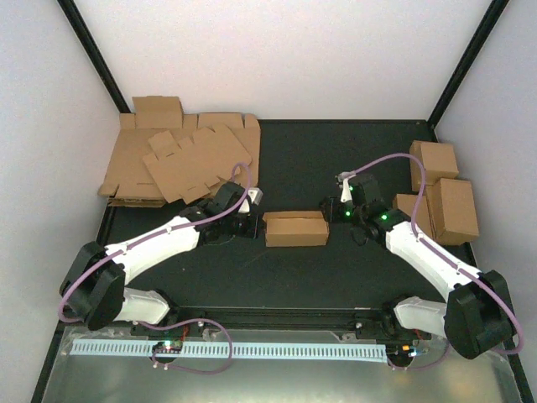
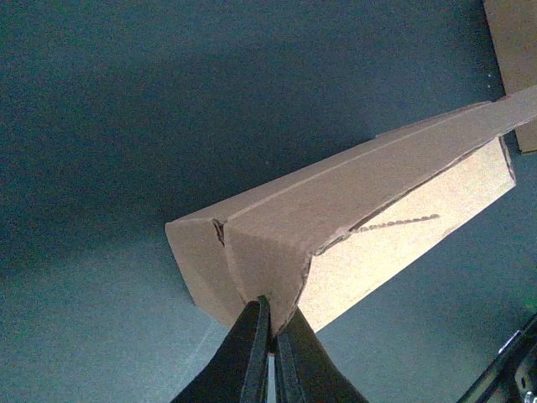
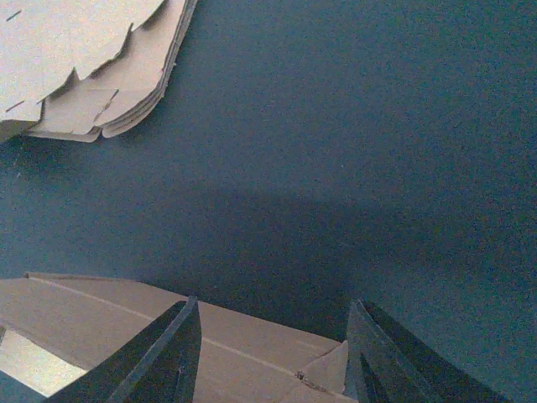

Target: Fold the paper box

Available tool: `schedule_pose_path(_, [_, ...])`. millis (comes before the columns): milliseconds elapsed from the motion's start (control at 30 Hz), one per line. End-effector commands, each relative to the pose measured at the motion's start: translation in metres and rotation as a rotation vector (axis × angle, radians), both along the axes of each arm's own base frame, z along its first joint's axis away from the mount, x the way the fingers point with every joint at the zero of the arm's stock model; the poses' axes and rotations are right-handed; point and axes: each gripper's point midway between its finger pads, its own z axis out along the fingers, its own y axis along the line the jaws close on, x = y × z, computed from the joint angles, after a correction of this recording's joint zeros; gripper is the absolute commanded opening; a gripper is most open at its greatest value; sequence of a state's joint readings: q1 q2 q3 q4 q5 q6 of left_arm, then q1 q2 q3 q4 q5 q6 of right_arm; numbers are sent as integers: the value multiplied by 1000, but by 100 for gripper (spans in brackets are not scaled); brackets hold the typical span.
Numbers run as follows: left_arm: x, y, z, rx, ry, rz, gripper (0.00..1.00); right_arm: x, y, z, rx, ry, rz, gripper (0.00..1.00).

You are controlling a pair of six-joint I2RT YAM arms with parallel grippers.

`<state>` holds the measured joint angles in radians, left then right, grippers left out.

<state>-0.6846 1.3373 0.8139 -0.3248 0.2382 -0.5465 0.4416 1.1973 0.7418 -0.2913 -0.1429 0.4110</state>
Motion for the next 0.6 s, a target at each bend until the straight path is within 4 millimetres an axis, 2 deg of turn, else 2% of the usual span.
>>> schedule_pose_path(0, [-4, -6, -1, -50, 33, -5, 4, -4, 4, 1, 35, 6, 12, 51])
schedule_pose_path(367, [-5, -12, -4, -72, 81, 1, 2, -5, 4, -2, 37, 12, 16, 51])
schedule_pose_path(567, [-6, -5, -15, -38, 82, 21, 1, -4, 4, -2, 34, 10, 16, 51])
